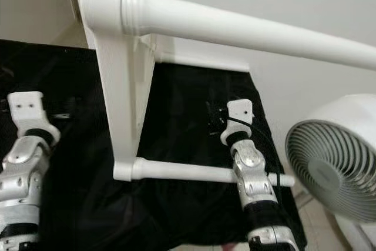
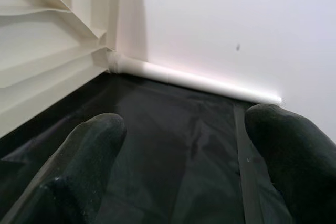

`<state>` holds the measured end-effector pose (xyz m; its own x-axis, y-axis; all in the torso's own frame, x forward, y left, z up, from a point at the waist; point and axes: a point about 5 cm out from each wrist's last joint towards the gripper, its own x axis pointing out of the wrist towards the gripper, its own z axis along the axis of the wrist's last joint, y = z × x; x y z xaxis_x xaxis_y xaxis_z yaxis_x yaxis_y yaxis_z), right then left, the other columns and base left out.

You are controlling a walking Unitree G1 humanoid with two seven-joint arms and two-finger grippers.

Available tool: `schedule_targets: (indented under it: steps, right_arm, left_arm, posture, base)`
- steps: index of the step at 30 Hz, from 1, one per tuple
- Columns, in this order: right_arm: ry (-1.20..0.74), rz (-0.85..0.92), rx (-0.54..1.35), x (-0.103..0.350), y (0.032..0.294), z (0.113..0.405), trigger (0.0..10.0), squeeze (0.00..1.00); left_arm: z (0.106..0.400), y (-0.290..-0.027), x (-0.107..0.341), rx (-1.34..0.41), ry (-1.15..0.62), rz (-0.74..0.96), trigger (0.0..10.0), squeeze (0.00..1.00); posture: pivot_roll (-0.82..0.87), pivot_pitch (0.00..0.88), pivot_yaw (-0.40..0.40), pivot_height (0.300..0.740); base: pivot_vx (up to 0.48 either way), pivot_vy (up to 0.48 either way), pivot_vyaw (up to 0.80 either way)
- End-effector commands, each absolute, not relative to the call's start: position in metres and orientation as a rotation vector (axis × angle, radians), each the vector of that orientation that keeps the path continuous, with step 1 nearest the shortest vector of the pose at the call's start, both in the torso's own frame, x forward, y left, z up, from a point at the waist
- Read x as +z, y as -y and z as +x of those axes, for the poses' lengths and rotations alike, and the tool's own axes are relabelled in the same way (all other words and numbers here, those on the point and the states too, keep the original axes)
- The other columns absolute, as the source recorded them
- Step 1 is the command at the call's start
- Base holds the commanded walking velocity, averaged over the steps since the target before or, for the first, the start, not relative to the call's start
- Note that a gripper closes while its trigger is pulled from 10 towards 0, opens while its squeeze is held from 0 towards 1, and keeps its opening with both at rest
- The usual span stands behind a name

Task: Building children table

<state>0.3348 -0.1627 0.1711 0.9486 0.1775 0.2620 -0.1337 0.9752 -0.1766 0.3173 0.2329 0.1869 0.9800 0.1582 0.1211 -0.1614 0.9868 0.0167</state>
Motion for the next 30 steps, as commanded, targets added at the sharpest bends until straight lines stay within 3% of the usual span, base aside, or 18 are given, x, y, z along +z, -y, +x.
schedule_targets:
  steps: [1,20,30]
  right_arm:
    - [0.268,-0.157,0.138,0.167,0.169,0.333,10.0,0.0]
    - [0.22,-0.131,0.083,0.161,0.175,0.336,10.0,0.0]
    - [0.224,-0.168,0.06,0.17,0.175,0.349,10.0,0.0]
  left_arm:
    - [0.319,-0.225,0.183,0.136,0.104,0.017,10.0,0.0]
    - [0.325,-0.211,0.179,0.078,0.064,0.065,10.0,0.0]
    - [0.343,-0.185,0.187,0.018,0.072,0.039,10.0,0.0]
  posture:
    - [0.08,0.058,-0.064,0.74]
    - [0.07,0.05,-0.048,0.74]
    - [0.06,0.105,-0.039,0.74]
  base:
    - [0.0,0.341,0.0]
    - [0.0,0.054,0.0]
    - [0.0,0.0,0.0]
